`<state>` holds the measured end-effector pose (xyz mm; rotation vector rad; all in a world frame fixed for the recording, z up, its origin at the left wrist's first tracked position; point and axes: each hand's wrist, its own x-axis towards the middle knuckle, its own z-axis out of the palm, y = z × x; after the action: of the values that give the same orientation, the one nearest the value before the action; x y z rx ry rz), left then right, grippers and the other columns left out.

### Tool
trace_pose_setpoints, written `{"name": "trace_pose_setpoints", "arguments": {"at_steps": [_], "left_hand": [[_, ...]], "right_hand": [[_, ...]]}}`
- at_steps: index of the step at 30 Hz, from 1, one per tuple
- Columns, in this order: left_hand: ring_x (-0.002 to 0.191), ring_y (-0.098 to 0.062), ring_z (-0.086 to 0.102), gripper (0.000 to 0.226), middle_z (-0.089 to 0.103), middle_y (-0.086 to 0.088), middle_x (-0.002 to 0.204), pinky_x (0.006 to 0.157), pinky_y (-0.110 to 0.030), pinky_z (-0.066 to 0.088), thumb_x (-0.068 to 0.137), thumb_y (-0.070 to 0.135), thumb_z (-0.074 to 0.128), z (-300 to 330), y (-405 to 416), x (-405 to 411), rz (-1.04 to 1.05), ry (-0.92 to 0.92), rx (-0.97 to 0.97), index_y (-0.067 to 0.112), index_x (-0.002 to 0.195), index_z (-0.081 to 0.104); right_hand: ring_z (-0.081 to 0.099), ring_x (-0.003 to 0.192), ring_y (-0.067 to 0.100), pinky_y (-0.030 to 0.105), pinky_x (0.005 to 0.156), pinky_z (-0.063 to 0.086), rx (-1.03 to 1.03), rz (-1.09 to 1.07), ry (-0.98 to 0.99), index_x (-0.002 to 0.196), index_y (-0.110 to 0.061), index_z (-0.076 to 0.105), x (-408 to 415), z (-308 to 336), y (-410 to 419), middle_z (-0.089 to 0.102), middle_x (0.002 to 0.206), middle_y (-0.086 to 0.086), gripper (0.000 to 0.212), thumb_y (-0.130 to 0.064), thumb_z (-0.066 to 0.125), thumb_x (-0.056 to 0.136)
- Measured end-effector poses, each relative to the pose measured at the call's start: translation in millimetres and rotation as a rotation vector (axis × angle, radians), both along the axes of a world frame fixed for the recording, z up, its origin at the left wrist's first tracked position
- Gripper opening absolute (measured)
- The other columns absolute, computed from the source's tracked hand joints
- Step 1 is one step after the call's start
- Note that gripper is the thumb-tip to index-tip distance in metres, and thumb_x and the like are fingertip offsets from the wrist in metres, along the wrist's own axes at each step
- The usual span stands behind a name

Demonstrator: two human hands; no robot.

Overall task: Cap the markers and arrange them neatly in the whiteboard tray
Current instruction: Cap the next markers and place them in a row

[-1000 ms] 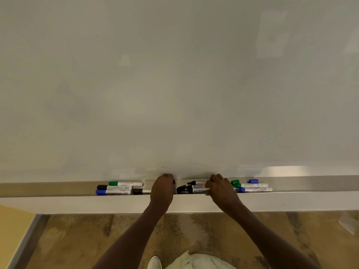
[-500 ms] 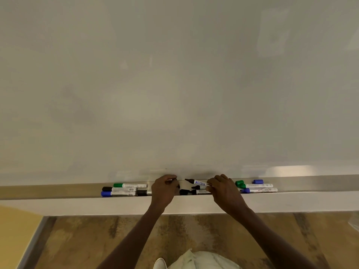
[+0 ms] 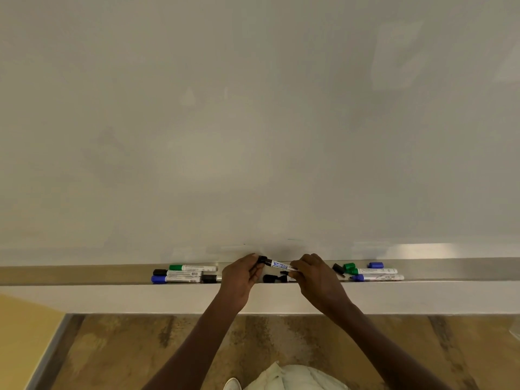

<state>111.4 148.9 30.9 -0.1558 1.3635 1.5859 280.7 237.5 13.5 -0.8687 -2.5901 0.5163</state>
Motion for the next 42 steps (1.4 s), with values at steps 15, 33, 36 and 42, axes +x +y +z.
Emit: {"name": "trace_pose_setpoints", "arguments": {"at_steps": [15, 33, 36, 42], "left_hand": [[0.078, -0.024, 0.068, 0.013, 0.072, -0.016, 0.090, 0.067, -0.026, 0.058, 0.084, 0.008, 0.068, 4.2, 0.8, 8.0, 0.094, 0.221, -0.047, 0.002, 0.095, 0.071], [0.084, -0.027, 0.068, 0.021, 0.070, -0.015, 0.091, 0.076, -0.029, 0.059, 0.080, 0.003, 0.070, -12.6, -20.2, -31.8, 0.239, 0.313, -0.146, -0.001, 0.101, 0.069], [0.086, -0.026, 0.069, 0.015, 0.073, -0.009, 0.087, 0.084, -0.035, 0.055, 0.074, 0.007, 0.072, -22.0, -34.1, -31.6, 0.251, 0.369, -0.342, 0.014, 0.087, 0.070], [0.082, -0.026, 0.069, 0.018, 0.072, -0.012, 0.082, 0.081, -0.035, 0.056, 0.075, 0.001, 0.070, -26.3, -62.5, -21.4, 0.255, 0.340, -0.404, 0.007, 0.092, 0.072]], "right_hand": [[0.044, 0.049, 0.021, 0.033, 0.046, 0.037, -0.073, 0.017, 0.082, 0.083, -0.010, 0.058, -25.7, 12.4, -27.9, 0.056, 0.061, 0.005, 0.025, -0.022, 0.041, 0.097], [0.052, 0.077, 0.008, 0.021, 0.067, 0.040, -0.480, -0.155, -0.017, 0.100, -0.018, 0.073, -41.2, -0.3, 3.1, 0.060, 0.091, -0.002, 0.018, -0.021, 0.066, 0.085], [0.055, 0.075, 0.010, 0.011, 0.066, 0.041, -0.473, -0.204, 0.030, 0.099, -0.012, 0.073, -50.1, -2.3, -3.1, 0.063, 0.095, 0.004, 0.018, -0.014, 0.069, 0.081], [0.051, 0.064, 0.012, 0.007, 0.051, 0.038, -0.453, -0.159, 0.028, 0.086, -0.007, 0.073, -70.5, -9.3, -11.5, 0.060, 0.085, 0.009, 0.010, -0.003, 0.070, 0.077]]}}
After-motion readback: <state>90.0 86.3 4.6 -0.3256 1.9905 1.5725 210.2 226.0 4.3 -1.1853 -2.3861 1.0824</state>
